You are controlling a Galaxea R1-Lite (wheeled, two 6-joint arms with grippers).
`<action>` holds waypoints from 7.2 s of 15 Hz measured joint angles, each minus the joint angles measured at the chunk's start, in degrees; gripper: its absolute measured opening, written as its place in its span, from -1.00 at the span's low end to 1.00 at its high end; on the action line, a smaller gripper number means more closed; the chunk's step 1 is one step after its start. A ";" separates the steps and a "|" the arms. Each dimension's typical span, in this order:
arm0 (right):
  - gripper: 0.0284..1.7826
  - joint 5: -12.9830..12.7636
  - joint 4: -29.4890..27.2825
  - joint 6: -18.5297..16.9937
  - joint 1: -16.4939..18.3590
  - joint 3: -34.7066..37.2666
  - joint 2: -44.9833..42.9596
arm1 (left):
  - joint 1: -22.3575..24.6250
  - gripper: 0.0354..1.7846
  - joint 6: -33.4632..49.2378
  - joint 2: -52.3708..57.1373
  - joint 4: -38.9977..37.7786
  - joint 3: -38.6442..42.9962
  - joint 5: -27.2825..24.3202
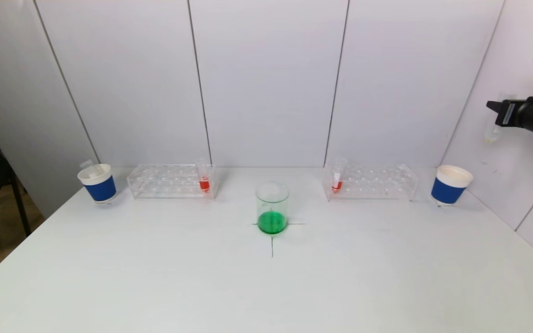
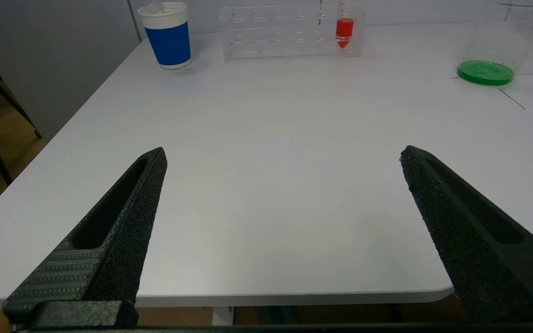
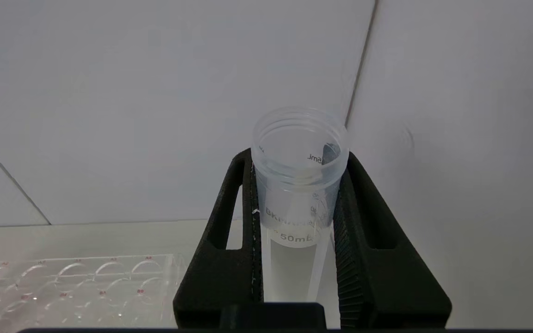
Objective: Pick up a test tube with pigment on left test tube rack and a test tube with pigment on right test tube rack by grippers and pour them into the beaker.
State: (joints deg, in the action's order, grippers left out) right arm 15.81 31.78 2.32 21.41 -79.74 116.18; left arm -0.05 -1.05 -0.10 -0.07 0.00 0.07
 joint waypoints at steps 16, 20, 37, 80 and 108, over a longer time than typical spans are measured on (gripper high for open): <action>-0.47 0.76 10.80 0.77 -3.06 4.02 9.42 | 0.00 0.98 0.00 0.00 0.00 0.00 0.00; -0.47 0.69 12.40 0.90 -3.41 4.41 11.22 | 0.00 0.98 0.00 0.00 0.00 0.00 0.00; -0.47 0.67 19.40 1.45 -2.83 12.32 12.76 | 0.00 0.98 0.00 0.00 0.00 0.00 0.00; 0.99 -13.14 6.85 2.52 -17.80 32.13 -26.65 | 0.00 0.98 0.01 0.00 0.00 0.00 0.00; 0.99 -15.86 -29.85 3.61 -21.87 79.10 -115.16 | 0.02 0.98 0.00 0.00 0.00 0.00 0.00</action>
State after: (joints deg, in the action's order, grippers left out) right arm -0.05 1.93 5.92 -0.46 -0.63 1.01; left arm -0.02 -1.05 -0.10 -0.07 0.00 0.07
